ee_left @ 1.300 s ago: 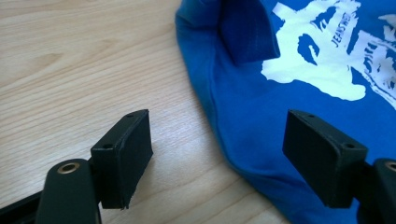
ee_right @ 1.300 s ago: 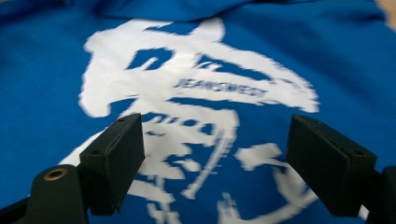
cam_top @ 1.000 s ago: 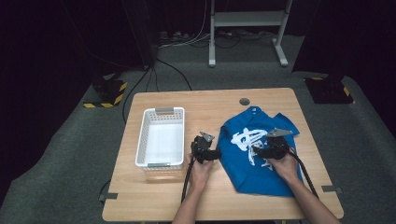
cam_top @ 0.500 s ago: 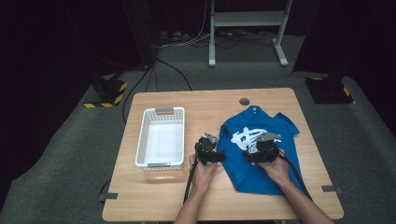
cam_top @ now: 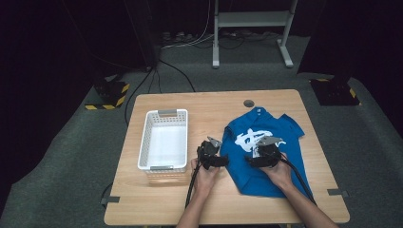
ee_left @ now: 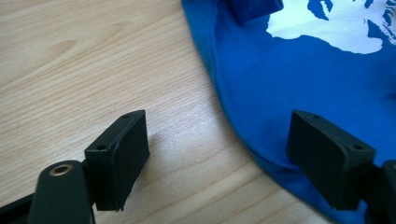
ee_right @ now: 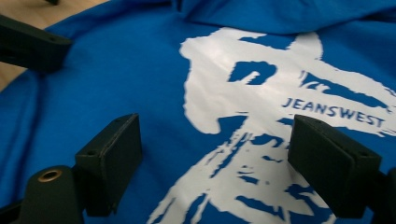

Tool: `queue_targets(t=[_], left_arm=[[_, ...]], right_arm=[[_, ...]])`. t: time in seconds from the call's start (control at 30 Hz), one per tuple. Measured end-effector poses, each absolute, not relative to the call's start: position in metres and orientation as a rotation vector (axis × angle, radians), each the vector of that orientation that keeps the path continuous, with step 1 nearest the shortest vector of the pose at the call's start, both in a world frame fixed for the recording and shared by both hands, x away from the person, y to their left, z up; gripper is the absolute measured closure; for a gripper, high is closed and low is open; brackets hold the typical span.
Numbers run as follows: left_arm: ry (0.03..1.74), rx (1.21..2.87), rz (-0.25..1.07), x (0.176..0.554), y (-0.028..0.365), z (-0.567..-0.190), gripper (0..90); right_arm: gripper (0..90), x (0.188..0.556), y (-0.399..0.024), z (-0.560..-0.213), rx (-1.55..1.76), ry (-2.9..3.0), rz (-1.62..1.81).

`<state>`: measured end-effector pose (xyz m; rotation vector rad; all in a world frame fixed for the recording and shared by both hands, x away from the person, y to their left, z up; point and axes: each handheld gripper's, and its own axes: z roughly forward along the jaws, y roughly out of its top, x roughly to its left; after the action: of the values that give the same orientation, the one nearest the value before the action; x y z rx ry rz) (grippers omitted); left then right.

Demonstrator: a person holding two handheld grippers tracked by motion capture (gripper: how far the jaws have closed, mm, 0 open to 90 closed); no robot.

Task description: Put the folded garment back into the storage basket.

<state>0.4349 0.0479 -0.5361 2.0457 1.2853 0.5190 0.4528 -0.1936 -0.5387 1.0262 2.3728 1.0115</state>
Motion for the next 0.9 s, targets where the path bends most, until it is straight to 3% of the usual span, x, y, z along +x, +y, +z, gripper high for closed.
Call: queue_targets(t=[0.17,0.33,0.43,0.6,0.7,0.8,0.9], left_arm=[[1.332,2.012,0.523,0.438,0.063,-0.536,20.8],[1.296,1.985,0.457,0.435,0.055,-0.536,20.1],[1.282,2.014,0.493,0.436,0.049,-0.537,20.0],[1.335,2.023,0.531,0.445,0.056,-0.536,20.6],[1.334,2.006,0.481,0.442,0.059,-0.535,19.8],[1.307,1.980,0.433,0.436,0.055,-0.535,19.4],[1.269,2.028,0.466,0.434,0.047,-0.536,19.1]], right_arm=[[16.8,0.464,-0.205,-0.539,1.132,2.318,1.004],[17.8,0.457,-0.201,-0.538,1.096,2.340,1.013],[18.4,0.452,-0.194,-0.538,1.043,2.374,1.004],[17.1,0.467,-0.198,-0.539,1.128,2.312,0.999],[17.5,0.474,-0.203,-0.539,1.172,2.288,0.984],[18.4,0.464,-0.202,-0.537,1.134,2.298,1.020],[18.1,0.453,-0.195,-0.536,1.072,2.358,1.014]])
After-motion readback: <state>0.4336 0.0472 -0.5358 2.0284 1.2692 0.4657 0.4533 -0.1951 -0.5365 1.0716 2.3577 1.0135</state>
